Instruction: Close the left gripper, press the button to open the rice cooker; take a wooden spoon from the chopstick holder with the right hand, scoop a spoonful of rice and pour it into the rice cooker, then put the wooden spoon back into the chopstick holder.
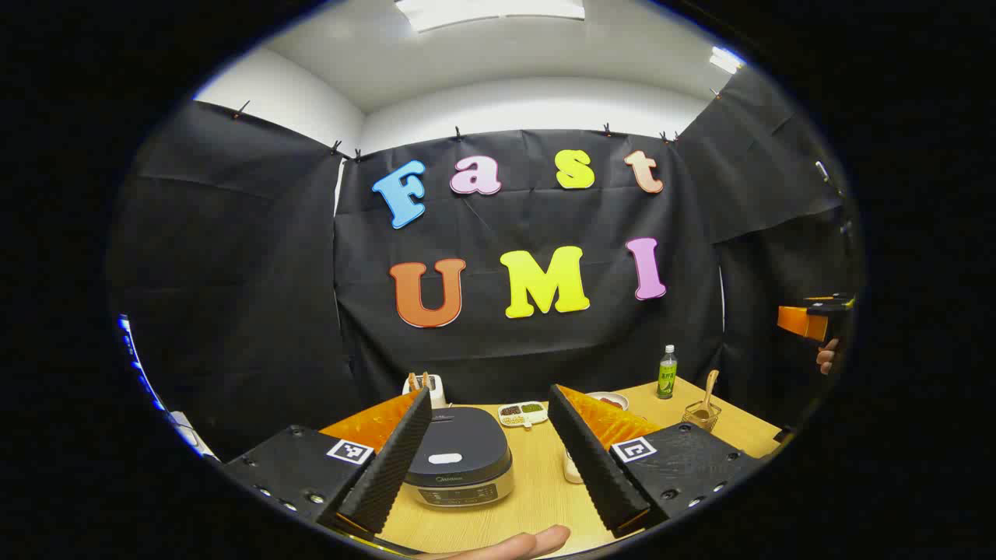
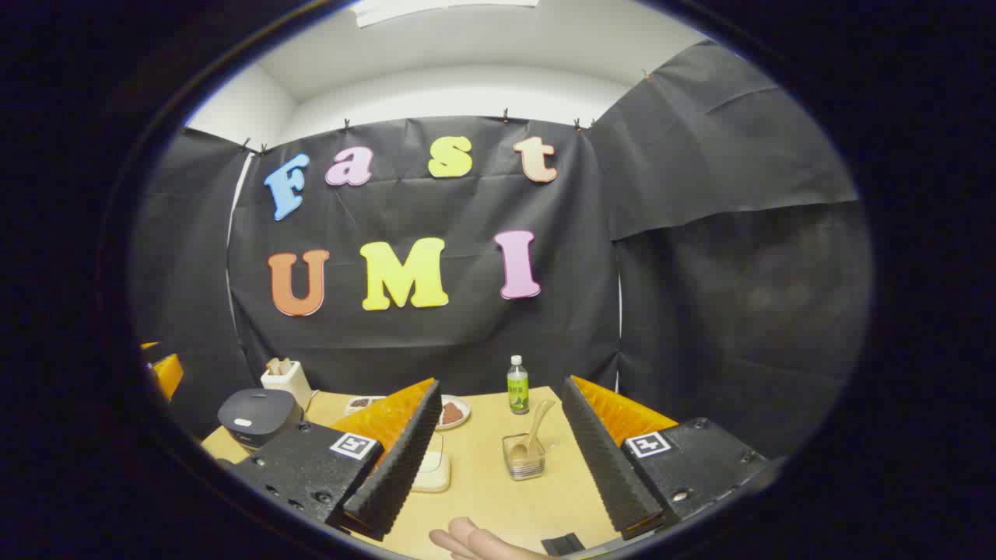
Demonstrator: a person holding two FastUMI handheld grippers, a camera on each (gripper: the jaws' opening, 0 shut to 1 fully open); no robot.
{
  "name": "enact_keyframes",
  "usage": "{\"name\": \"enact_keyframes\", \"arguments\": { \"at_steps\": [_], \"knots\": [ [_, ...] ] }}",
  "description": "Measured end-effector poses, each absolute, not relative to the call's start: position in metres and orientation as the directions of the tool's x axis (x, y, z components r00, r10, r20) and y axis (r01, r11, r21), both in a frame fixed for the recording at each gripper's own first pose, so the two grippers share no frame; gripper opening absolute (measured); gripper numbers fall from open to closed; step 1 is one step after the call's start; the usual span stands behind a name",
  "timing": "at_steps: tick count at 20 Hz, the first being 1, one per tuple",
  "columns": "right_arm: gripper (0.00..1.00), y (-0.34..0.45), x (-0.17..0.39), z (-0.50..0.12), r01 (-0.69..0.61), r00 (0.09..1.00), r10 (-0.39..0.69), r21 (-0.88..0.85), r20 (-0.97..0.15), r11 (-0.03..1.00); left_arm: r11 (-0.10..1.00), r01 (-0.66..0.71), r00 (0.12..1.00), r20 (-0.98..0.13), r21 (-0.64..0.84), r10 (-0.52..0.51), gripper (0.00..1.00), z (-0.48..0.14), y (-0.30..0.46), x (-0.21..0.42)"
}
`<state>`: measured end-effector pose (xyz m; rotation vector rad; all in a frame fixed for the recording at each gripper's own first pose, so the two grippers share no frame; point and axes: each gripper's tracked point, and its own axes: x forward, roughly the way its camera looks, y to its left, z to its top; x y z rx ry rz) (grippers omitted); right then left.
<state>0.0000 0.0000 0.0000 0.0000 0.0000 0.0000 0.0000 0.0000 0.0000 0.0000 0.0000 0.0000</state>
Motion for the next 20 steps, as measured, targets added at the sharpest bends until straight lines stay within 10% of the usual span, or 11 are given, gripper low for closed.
{"name": "enact_keyframes", "arguments": {
  "at_steps": [20],
  "knots": [
    [0.99, -0.006, 0.009, 0.007, 0.067, 0.993, -0.057, -0.093, 0.107, 0.993, 0.999, -0.034, 0.998, -0.049, -0.043, 0.031, 0.96, -0.030, 0.021, 0.024]
  ]
}}
